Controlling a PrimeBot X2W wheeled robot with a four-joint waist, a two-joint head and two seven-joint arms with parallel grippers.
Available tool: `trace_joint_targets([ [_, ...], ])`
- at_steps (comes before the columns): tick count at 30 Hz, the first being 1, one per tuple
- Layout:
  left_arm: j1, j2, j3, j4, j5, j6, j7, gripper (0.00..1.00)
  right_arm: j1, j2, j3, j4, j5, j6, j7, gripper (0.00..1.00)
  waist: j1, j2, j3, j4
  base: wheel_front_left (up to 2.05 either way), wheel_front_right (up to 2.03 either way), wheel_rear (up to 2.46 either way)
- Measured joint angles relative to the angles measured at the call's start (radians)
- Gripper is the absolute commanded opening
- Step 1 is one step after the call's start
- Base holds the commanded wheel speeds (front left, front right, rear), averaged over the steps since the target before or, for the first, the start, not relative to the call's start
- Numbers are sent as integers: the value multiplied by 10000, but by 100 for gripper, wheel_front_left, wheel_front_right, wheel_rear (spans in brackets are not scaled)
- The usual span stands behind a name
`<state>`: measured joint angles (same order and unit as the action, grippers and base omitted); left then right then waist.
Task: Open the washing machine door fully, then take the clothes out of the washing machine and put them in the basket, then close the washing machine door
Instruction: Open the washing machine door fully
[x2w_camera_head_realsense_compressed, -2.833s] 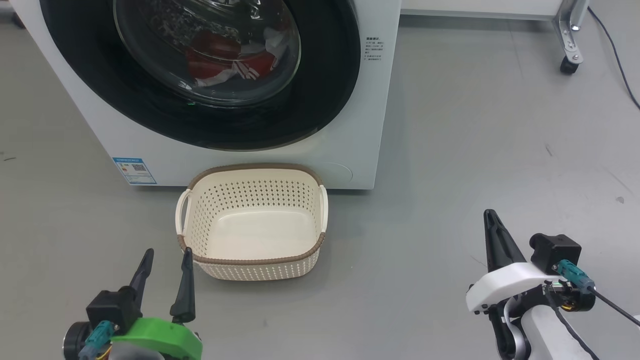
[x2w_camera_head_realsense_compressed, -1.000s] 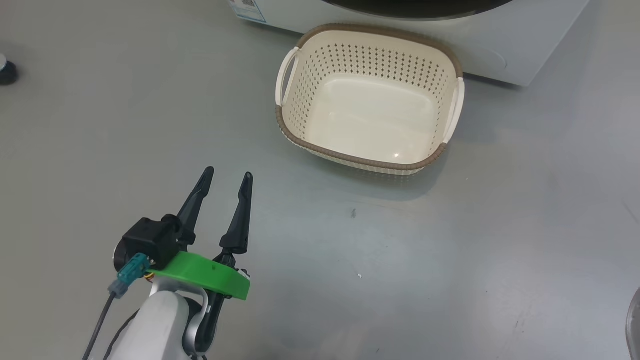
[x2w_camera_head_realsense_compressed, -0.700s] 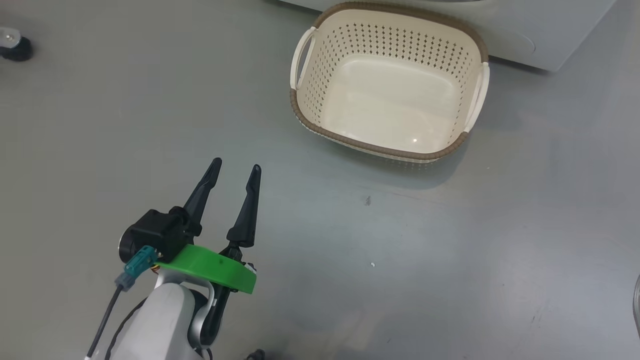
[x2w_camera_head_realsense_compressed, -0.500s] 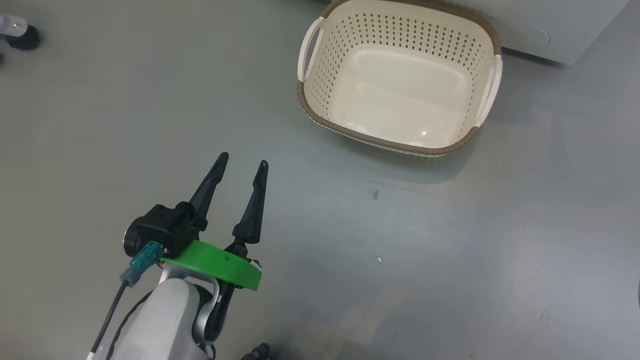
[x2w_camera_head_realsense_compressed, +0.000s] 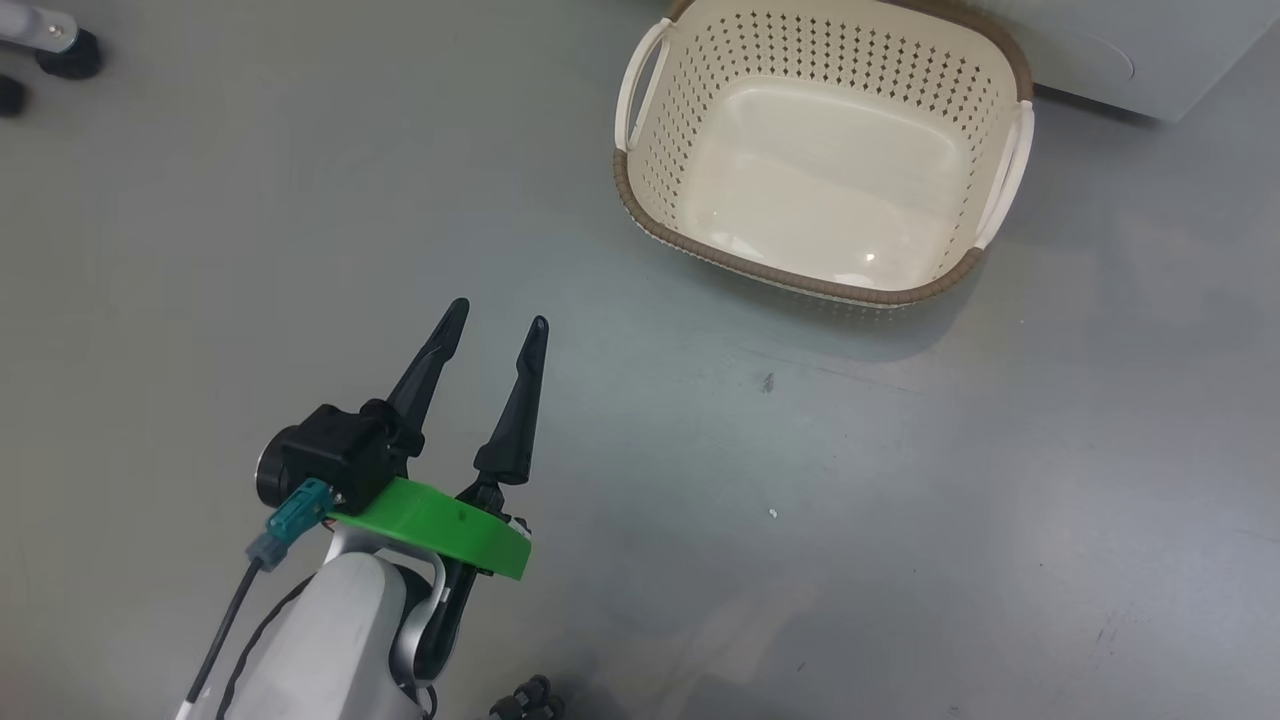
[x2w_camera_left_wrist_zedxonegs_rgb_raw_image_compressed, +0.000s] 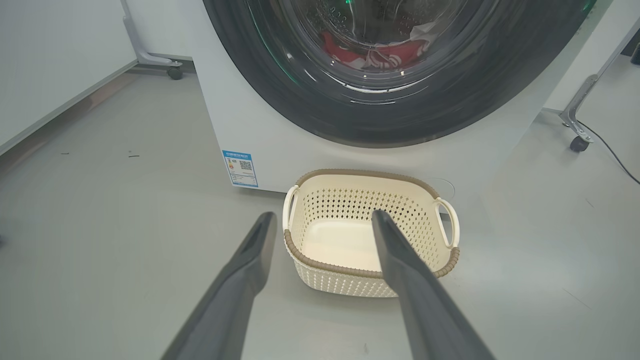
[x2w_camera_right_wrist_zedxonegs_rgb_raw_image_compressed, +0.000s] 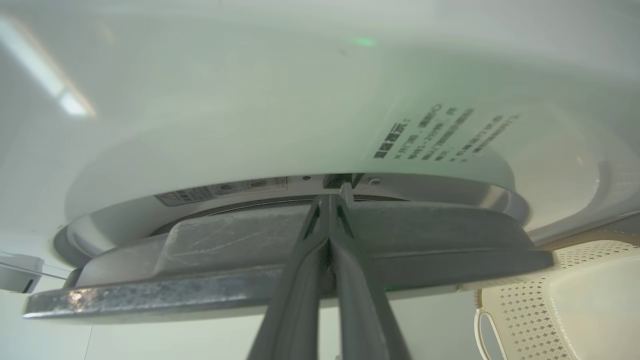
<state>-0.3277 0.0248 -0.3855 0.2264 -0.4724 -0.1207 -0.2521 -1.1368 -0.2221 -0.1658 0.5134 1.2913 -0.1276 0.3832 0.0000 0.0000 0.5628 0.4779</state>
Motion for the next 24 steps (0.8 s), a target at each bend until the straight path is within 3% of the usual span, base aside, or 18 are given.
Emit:
trace_joint_targets([
  [24,-2,-6,38,-105,-178,0,0,100,-706,15,44,1143,433,2,1235,0,0,0,-235,-128,0,0,0],
])
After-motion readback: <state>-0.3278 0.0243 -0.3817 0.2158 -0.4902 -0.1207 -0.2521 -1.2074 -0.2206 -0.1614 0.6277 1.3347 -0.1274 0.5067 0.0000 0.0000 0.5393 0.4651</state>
